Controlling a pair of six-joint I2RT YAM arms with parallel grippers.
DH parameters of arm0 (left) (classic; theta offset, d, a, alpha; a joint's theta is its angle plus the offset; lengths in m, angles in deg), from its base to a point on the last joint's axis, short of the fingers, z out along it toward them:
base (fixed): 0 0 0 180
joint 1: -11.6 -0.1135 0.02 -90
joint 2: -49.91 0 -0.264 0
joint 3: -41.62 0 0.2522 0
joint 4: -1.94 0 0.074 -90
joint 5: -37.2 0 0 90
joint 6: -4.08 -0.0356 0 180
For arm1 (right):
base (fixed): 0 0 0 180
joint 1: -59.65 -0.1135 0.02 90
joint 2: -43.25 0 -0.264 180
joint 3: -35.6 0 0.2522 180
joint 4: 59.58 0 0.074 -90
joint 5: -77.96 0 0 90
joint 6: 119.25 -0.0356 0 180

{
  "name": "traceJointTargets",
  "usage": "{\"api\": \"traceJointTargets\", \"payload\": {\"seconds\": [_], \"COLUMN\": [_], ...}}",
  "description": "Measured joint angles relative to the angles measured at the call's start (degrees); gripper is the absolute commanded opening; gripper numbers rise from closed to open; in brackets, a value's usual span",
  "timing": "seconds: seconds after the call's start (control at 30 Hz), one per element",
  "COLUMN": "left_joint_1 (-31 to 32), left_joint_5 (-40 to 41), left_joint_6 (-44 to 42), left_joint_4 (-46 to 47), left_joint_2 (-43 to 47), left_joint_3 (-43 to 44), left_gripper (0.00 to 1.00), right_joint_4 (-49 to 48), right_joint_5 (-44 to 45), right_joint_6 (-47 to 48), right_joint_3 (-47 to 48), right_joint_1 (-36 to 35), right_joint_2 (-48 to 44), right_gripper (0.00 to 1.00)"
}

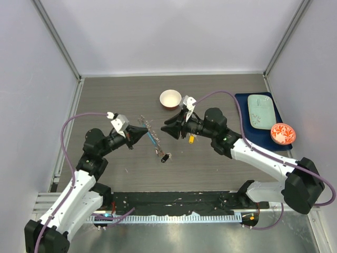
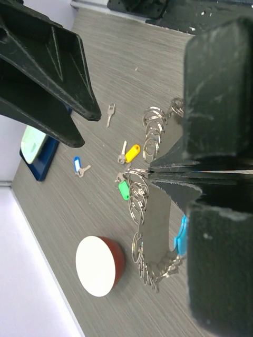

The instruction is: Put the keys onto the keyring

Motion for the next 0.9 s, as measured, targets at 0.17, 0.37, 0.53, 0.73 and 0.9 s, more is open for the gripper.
{"api": "traceJointTargets", "payload": {"seconds": [0.17, 0.37, 0.53, 0.73, 0.9], "left_joint_1": [0.0, 0.0, 0.0, 0.0, 0.0], "left_joint_5": [-1.9, -2.4, -3.2, -3.9, -4.5], "left_joint_6": [3.1, 5.2, 7.0, 8.4, 9.0], "left_joint_4": [4.5, 7.6, 9.6, 11.4, 12.3], "left_joint_2": [-1.0, -1.0, -1.0, -1.3, -1.4], "left_joint_3": [-1.2, -1.4, -1.5, -1.6, -1.8], "left_gripper": [0.00, 0.00, 0.00, 0.00, 0.00], "right_joint_4": [-7.9, -12.0, -14.4, -17.7, -19.8], "right_joint_5": [-5.2, -9.9, -11.9, -13.0, -13.4], "right_joint_6": [-3.7, -7.4, -9.6, -11.2, -12.4], "right_joint_3": [0.0, 0.0, 0.0, 0.0, 0.0], "right_joint_1": [0.0, 0.0, 0.0, 0.0, 0.0], "right_joint_2": [2.2, 7.0, 8.9, 10.0, 10.8], "right_gripper": [0.35, 0.34, 0.35, 0.35, 0.35]}}
